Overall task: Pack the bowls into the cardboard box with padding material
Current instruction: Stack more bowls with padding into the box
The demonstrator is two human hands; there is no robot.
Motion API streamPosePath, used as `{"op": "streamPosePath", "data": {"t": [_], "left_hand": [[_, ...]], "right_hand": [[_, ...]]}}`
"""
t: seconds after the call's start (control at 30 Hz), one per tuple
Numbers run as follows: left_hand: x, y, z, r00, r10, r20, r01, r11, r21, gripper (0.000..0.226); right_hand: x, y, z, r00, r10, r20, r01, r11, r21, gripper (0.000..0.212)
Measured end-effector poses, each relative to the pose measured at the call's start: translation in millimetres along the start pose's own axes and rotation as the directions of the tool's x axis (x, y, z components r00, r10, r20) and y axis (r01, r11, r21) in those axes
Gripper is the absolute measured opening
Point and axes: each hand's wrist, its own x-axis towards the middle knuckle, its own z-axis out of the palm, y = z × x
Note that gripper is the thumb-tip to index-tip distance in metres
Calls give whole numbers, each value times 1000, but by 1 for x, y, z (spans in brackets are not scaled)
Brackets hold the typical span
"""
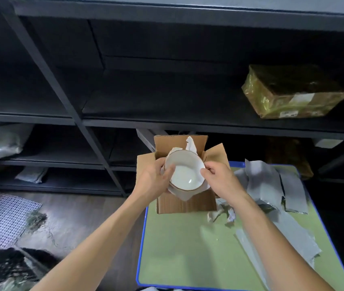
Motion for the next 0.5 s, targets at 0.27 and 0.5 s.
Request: {"op": "streamPosePath", "data": {"t": [0.27,0.5], "left_hand": [[46,-13,9,985,83,-150,-28,941,336,22],[51,-26,12,996,-42,-75,70,910,410,31]], "right_hand": [[39,5,10,997,73,29,-67,983,-173,36],[48,10,29,983,136,125,-116,981,-156,46]]}}
